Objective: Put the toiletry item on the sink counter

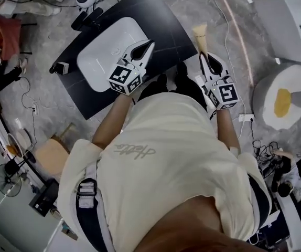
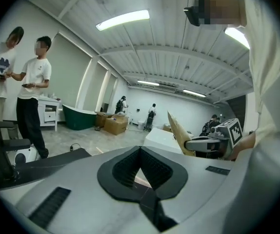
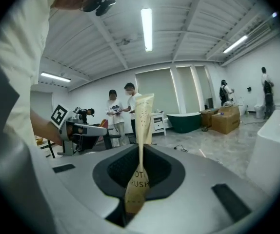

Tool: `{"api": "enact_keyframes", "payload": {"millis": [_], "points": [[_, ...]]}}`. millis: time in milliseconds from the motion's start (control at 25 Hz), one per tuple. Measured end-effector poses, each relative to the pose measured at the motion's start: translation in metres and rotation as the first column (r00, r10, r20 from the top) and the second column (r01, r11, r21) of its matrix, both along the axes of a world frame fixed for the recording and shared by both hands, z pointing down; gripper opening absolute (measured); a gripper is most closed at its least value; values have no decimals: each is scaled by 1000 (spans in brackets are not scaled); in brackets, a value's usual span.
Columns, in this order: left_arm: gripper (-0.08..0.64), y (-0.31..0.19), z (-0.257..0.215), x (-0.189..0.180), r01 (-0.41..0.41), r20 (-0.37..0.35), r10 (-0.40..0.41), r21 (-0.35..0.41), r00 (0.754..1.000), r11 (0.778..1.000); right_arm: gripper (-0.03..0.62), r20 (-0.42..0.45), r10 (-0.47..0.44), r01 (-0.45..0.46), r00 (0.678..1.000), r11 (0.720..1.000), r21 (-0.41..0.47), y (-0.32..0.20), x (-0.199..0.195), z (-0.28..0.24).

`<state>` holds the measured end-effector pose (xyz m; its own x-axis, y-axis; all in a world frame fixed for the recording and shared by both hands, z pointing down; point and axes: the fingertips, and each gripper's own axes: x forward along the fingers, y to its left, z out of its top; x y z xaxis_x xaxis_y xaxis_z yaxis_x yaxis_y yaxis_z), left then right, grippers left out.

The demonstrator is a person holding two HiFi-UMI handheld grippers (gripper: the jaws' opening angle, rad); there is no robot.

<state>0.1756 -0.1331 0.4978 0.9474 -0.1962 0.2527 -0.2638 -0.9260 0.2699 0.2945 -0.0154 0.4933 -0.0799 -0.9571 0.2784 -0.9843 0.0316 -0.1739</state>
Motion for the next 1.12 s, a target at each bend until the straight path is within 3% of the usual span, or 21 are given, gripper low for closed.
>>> {"api": "enact_keyframes", "payload": {"millis": [240,480,840,1120], "points": [[3,-12,-15,23,132,-27,-132,4,991,991,21,16,-163,163,986,986,29,-34,20,-3],[3,-20,-23,11,275,-21,-274,33,961,961,21,52,-329,327,943,944,31,-63,6,6],[3,-14,-17,-44,429,16,-430,43,903,902,23,78,-418,419,905,908,4,-81,-10,16],[3,-21,-24,-74,458,-35,-457,50,889,888,22,55,-398,401,916,914,-70,-96,-32,25]]}}
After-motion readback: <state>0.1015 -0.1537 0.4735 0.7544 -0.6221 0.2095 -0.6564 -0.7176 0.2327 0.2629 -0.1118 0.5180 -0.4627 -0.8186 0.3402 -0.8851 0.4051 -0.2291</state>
